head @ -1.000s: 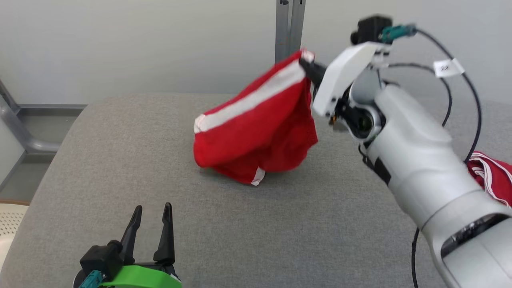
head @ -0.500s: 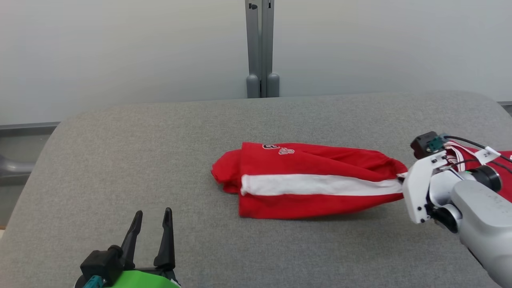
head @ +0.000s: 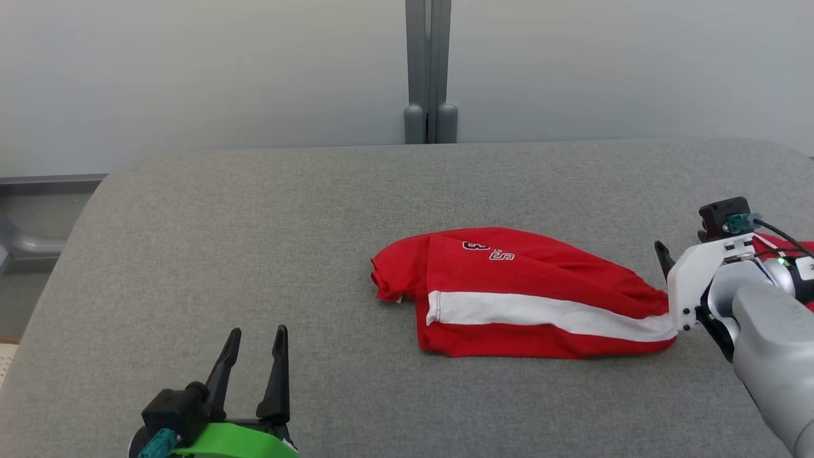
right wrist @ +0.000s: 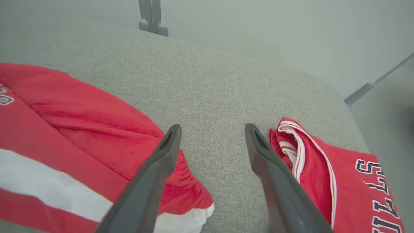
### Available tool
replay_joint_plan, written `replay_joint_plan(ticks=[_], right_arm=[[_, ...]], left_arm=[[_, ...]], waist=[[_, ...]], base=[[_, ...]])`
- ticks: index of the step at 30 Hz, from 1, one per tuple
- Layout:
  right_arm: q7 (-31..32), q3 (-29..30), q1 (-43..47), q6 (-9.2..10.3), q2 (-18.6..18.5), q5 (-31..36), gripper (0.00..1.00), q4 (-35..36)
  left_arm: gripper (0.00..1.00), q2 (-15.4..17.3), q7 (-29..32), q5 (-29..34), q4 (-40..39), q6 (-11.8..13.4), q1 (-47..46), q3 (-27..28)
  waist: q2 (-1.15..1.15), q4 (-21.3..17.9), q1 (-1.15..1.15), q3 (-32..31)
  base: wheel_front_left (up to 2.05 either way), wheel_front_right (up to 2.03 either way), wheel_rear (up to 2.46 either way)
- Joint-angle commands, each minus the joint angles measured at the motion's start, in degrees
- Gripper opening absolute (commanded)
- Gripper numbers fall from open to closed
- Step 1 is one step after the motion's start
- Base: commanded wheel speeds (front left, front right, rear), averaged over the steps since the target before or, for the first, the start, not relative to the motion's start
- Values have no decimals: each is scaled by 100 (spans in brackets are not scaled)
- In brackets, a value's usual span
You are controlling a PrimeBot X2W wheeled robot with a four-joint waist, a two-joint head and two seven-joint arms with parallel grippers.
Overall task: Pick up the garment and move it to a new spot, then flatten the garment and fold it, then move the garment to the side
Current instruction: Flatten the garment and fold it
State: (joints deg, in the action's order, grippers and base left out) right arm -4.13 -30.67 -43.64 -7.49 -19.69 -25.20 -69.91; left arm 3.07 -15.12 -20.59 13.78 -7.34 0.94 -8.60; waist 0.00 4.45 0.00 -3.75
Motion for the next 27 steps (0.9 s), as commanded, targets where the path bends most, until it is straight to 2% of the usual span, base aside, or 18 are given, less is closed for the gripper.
replay_joint_plan(ticks=[1, 4, 7, 10, 12, 14, 18, 22, 27], right_arm=[[-296, 129, 3, -1, 61, -2, 100, -20], [-925, 397, 188, -1, 181, 17, 100, 68], [-1101, 630, 424, -1, 170, 189, 100, 600], [-1103, 1201, 1111, 1, 23, 609, 100, 1928], [-1102, 1641, 1697, 0, 83, 972, 100, 2812], [-1103, 2042, 2242, 0, 213, 1306, 100, 3652], [-1105, 2632, 3328, 0, 605, 1757, 100, 4777], [-1105, 2931, 3920, 0, 940, 1994, 100, 5246], [-1106, 2924, 4171, 0, 1063, 1976, 100, 5154]], left_arm=[[100, 56, -1, 21, 16, -18, -83, 35], [100, 83, -1, 52, 20, -18, -63, 103], [100, 81, -1, 106, -4, -18, -1, 199], [100, 70, -1, 176, -36, -18, 58, 303], [100, 57, -1, 197, -46, -18, 83, 364], [100, 46, -1, 230, -39, -18, 96, 403], [100, 29, -1, 306, -10, -18, 89, 429], [100, 16, -1, 432, 11, -19, 128, 446], [100, 3, -1, 549, 40, -19, 210, 432]], waist=[[0, -2, 0, -35], [0, -49, 0, -100], [0, -124, 0, -154], [0, -211, 0, -175], [0, -246, 0, -191], [0, -264, 0, -207], [0, -275, 0, -236], [0, -317, 0, -248], [0, -374, 0, -268]], base=[[0, 0, 0], [0, 0, 0], [0, 0, 0], [0, 0, 0], [0, 0, 0], [0, 0, 0], [0, 0, 0], [0, 0, 0], [0, 0, 0]])
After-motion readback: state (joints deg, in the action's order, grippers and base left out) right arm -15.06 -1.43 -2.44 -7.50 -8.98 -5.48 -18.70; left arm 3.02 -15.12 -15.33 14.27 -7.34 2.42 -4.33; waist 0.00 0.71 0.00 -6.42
